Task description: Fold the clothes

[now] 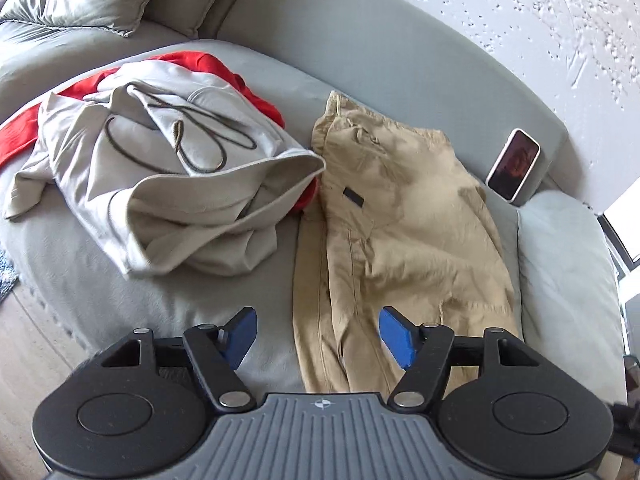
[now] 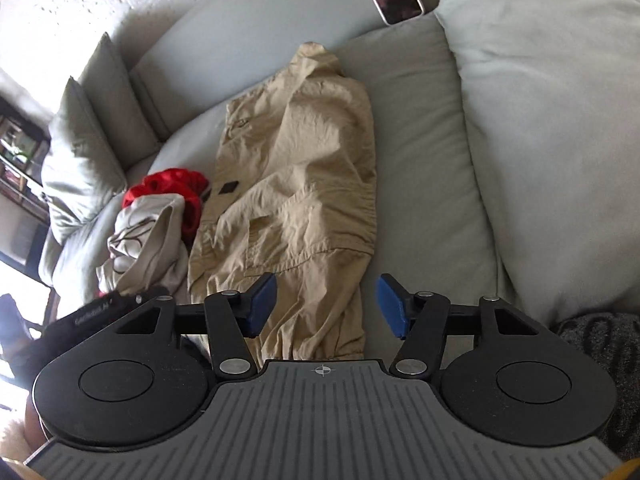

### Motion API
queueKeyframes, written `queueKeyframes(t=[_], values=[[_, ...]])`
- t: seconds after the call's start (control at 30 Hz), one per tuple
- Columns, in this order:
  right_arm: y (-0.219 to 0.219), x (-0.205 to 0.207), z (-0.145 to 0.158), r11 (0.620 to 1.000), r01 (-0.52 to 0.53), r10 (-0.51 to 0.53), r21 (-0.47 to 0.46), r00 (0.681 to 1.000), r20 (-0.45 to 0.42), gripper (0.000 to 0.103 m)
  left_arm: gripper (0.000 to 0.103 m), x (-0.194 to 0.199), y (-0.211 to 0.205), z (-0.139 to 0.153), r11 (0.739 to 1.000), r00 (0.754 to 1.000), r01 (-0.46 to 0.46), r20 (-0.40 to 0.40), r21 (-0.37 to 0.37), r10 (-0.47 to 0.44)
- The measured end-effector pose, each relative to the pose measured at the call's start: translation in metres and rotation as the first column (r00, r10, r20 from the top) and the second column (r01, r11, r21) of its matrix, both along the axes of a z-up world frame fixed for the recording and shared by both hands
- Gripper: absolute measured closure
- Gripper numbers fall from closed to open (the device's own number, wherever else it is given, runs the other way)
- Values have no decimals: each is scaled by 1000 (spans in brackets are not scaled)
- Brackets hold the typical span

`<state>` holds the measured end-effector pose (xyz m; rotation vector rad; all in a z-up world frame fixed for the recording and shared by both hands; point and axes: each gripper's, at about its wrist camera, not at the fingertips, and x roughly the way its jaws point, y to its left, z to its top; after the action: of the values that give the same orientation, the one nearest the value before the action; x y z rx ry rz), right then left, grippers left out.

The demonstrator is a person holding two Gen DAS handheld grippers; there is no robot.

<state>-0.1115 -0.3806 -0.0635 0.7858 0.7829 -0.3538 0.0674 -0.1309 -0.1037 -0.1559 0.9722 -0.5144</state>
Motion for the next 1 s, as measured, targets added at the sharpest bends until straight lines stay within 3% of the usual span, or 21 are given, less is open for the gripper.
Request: queueKeyframes(t=[0.23, 0.37, 0.5, 0.57, 0.6, 0.7, 0.87, 1.0], values=[[-1, 13, 1, 1000, 0, -1, -19, 1000, -30, 40, 44, 37, -27, -19, 998, 996, 61, -73, 27, -59], [-6, 29, -8, 999, -23, 24, 34, 999, -31, 40, 46, 43, -37, -26, 996, 992, 90, -93, 11, -88], [-13, 50, -25, 999, 7, -2, 52, 996, -94, 40, 53, 45, -44, -29, 994, 988, 113, -102, 5, -112], [-14, 54, -27, 998, 18, -12, 57, 995, -98, 40, 69, 44, -47, -29, 991, 987, 131, -98, 23, -128], [-14, 56, -27, 998, 19, -13, 60, 995, -96, 40, 84, 43, -49, -29, 989, 986, 143, -91, 39, -139], [-15, 55, -25, 998, 14, -10, 53, 996, -86, 40, 95, 42, -50, -22, 986, 985, 163, -59, 40, -161], [-18, 50, -27, 998, 31, -26, 56, 995, -92, 40, 95, 32, -55, -2, 979, 980, 190, 52, 68, -193], [-19, 46, -29, 997, 37, -31, 61, 995, -95, 40, 73, 31, -58, -4, 973, 980, 181, 55, 143, -190]])
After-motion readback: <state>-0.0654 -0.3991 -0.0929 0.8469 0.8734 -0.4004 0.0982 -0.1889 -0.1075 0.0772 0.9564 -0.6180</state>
